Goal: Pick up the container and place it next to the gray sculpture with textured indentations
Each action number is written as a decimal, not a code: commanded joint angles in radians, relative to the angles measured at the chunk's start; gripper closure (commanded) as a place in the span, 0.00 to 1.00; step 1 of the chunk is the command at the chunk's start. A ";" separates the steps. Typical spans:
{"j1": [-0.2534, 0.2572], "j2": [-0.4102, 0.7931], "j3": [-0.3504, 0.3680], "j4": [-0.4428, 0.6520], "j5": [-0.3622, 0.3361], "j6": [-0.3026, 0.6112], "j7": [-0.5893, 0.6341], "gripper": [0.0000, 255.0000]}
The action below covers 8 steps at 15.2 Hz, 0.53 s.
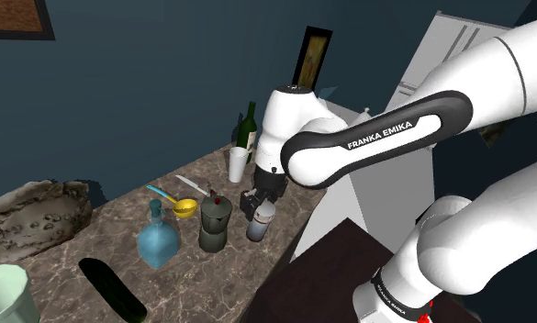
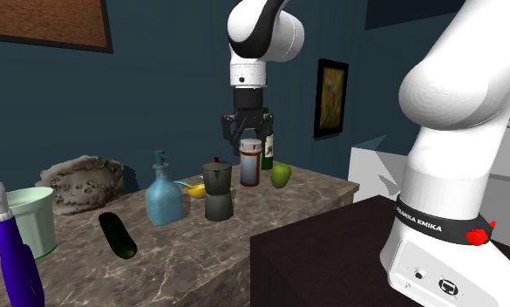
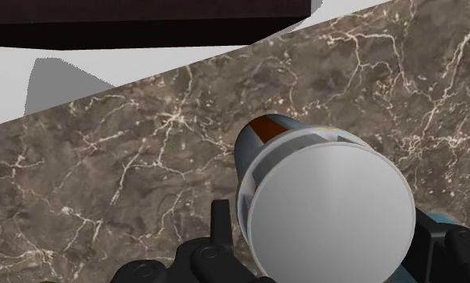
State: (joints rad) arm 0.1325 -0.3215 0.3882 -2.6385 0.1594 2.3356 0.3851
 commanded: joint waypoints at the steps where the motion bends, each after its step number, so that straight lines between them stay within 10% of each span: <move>1: 0.003 -0.021 -0.004 0.014 0.004 -0.035 -0.002 1.00; 8: 0.007 -0.084 -0.022 0.064 0.009 -0.147 -0.011 1.00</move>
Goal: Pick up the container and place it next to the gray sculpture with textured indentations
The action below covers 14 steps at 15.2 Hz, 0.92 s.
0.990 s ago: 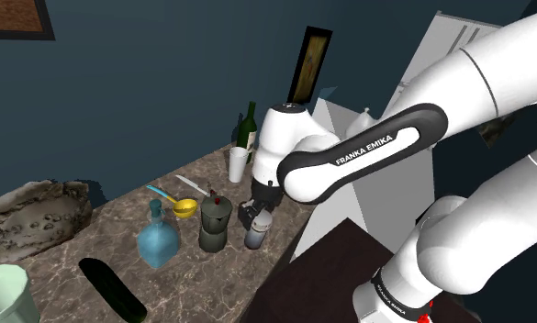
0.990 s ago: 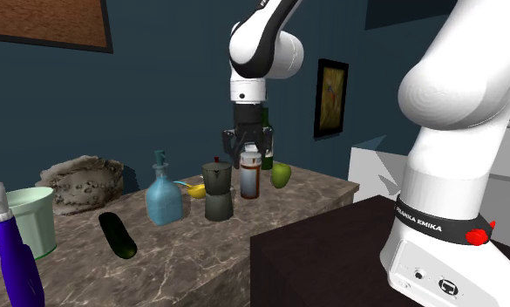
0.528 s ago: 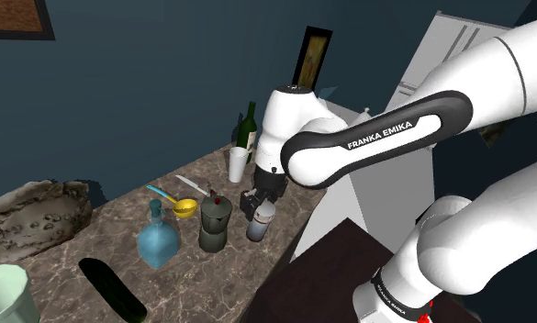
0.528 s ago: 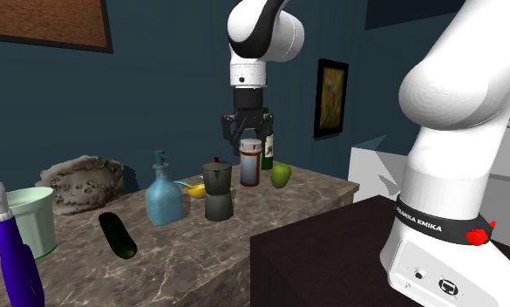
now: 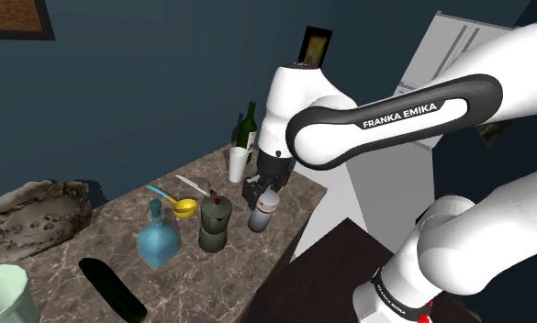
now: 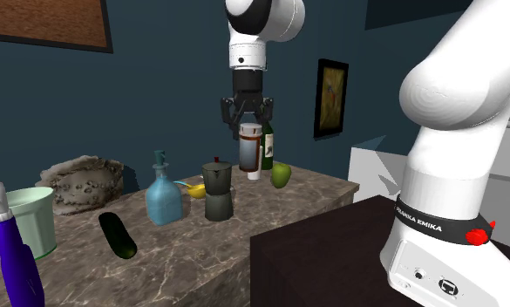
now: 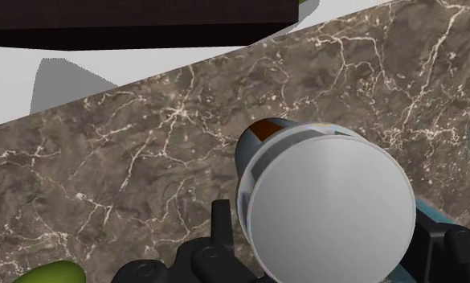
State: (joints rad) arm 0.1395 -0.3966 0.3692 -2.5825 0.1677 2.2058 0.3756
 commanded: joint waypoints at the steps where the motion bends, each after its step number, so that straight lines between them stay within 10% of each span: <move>1: 0.001 -0.017 -0.005 0.016 0.001 -0.033 -0.002 1.00; 10: 0.002 -0.070 -0.025 0.094 -0.002 -0.163 -0.007 1.00; 14: -0.014 0.093 0.031 0.238 -0.041 -0.144 0.066 1.00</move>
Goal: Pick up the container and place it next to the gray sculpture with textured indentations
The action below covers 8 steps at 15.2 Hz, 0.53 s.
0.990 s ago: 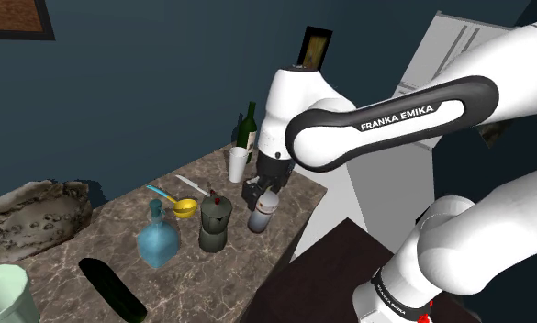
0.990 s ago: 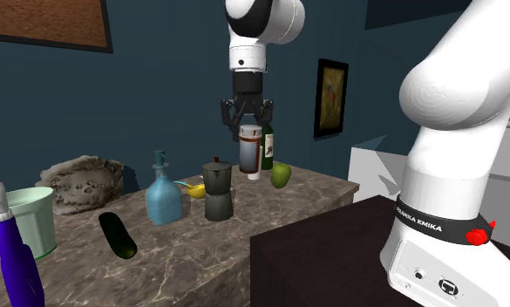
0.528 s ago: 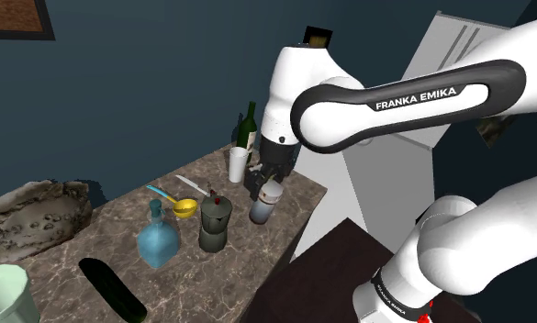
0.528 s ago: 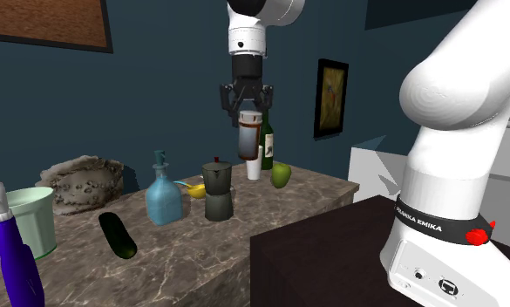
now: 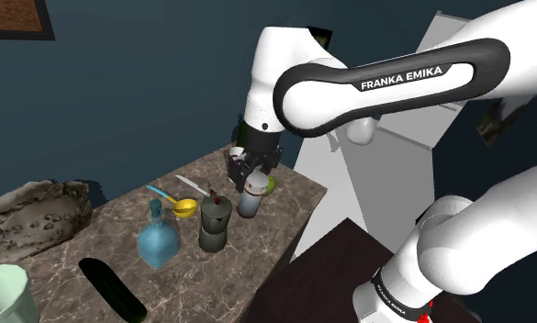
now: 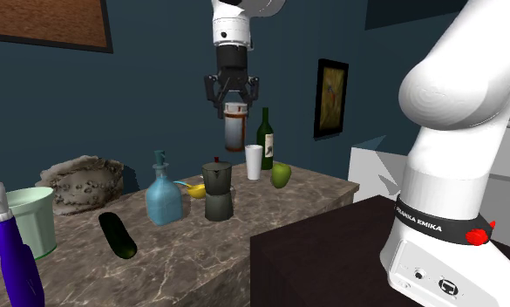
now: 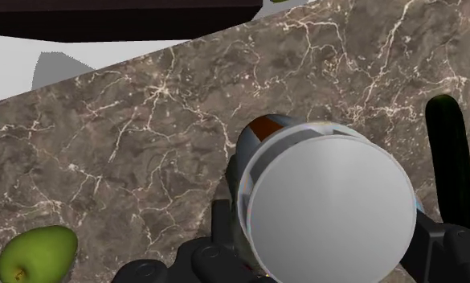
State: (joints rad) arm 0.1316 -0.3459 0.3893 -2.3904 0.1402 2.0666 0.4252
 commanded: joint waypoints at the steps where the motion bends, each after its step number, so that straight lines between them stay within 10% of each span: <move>1: -0.010 0.083 0.024 0.085 -0.027 -0.003 0.037 1.00; 8: -0.003 0.376 0.093 0.384 -0.162 -0.032 0.188 1.00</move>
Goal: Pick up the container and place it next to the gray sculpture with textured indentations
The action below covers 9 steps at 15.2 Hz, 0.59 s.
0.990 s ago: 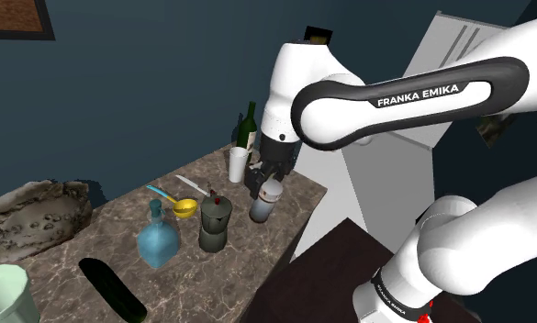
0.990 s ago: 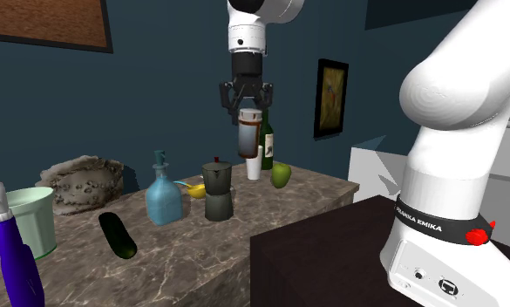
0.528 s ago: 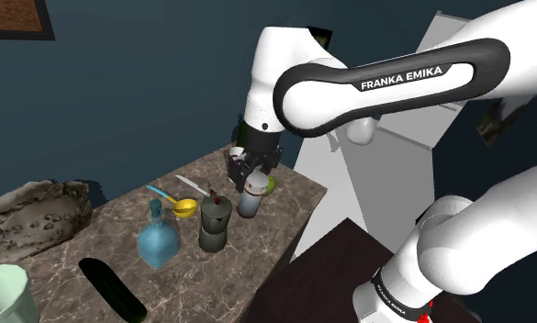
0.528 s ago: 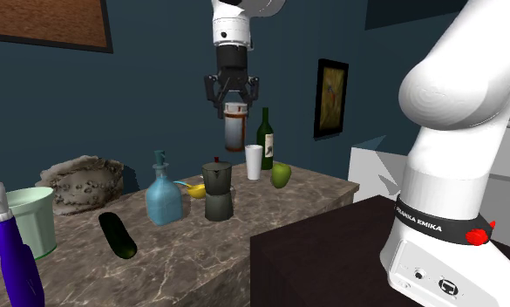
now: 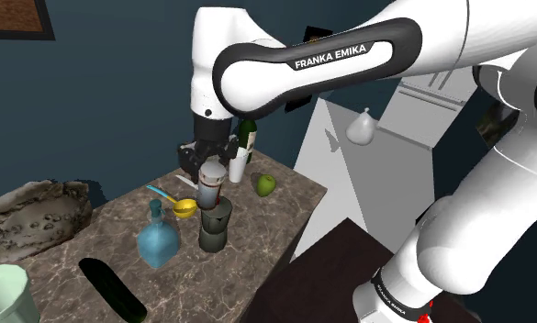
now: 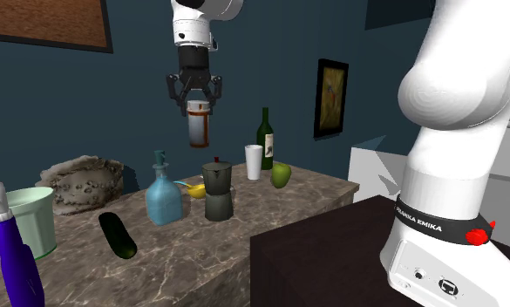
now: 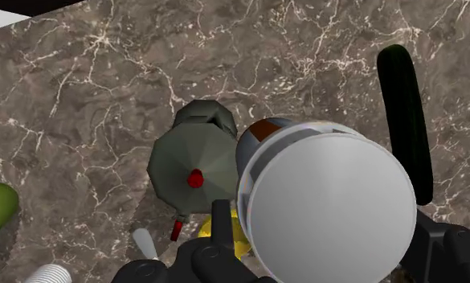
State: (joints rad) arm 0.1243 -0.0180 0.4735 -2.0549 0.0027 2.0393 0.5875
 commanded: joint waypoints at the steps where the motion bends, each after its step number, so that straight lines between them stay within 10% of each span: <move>1: 0.011 0.091 0.014 0.097 -0.047 -0.015 0.046 1.00; 9: 0.134 0.451 0.010 0.557 -0.214 -0.159 0.173 1.00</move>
State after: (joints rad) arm 0.2362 0.3856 0.4853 -1.5614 -0.1913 1.9014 0.7446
